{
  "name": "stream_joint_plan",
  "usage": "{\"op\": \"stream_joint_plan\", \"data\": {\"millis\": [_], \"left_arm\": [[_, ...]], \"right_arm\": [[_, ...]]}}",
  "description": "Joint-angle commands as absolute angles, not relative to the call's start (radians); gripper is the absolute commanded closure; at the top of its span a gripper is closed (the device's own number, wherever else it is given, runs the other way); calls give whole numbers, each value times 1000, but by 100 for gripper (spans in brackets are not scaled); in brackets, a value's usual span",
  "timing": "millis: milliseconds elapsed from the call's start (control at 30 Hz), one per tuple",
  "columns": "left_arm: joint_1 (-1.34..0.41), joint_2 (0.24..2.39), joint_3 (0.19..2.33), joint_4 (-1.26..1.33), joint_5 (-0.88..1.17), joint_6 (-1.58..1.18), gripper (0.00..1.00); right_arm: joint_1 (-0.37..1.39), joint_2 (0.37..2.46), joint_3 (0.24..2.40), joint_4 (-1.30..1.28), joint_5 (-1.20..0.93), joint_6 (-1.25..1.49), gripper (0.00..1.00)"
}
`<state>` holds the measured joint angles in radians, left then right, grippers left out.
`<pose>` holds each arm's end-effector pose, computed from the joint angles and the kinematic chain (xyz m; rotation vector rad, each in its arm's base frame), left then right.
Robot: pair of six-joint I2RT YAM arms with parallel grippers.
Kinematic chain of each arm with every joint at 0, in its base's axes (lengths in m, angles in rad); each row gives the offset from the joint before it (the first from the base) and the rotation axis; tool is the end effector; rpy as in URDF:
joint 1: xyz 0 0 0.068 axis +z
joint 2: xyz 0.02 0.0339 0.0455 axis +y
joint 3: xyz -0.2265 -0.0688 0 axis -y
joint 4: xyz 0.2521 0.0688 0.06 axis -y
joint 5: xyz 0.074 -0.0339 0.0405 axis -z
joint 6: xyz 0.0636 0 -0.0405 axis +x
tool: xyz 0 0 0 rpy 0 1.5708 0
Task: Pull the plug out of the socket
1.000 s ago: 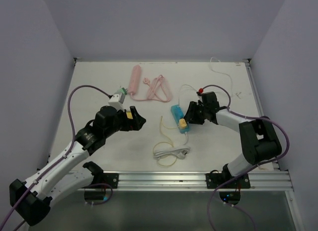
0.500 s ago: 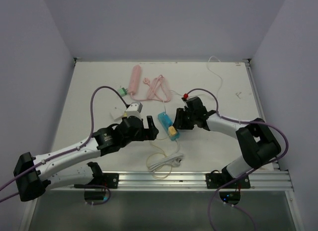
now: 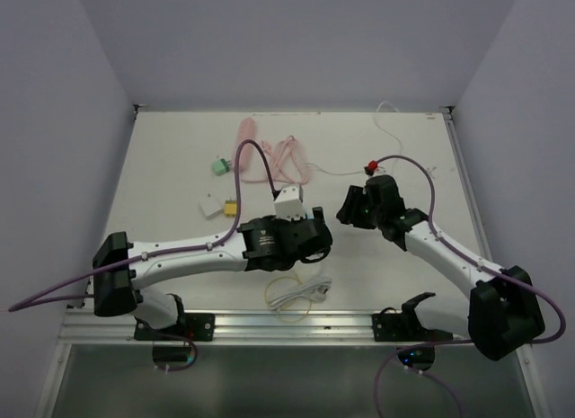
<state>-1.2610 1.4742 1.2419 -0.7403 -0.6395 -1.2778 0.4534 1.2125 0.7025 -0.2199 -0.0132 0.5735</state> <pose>0.1361 -0.3005 0.2360 -0.2572 2.3255 -0.4566 0.2625 0.1288 0.1632 0.1348 2.3579 0.5322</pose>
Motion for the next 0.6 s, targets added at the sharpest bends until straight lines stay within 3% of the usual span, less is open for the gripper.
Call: {"op": "stream_joint_plan", "data": {"millis": [0,267,567], "left_arm": [[-1270,1578,1351,-921,-756,-1417,7],[-1252,1759,1525,-1049,-810,-1468,9],[-1174,1844,1554,-939,-726,-1387,14]], "right_arm": [[391,1174,632,-230,3,600,48],[359,1098,491,-163,-46,609,48],[359,1100,433,-83,-77,603,47]]}}
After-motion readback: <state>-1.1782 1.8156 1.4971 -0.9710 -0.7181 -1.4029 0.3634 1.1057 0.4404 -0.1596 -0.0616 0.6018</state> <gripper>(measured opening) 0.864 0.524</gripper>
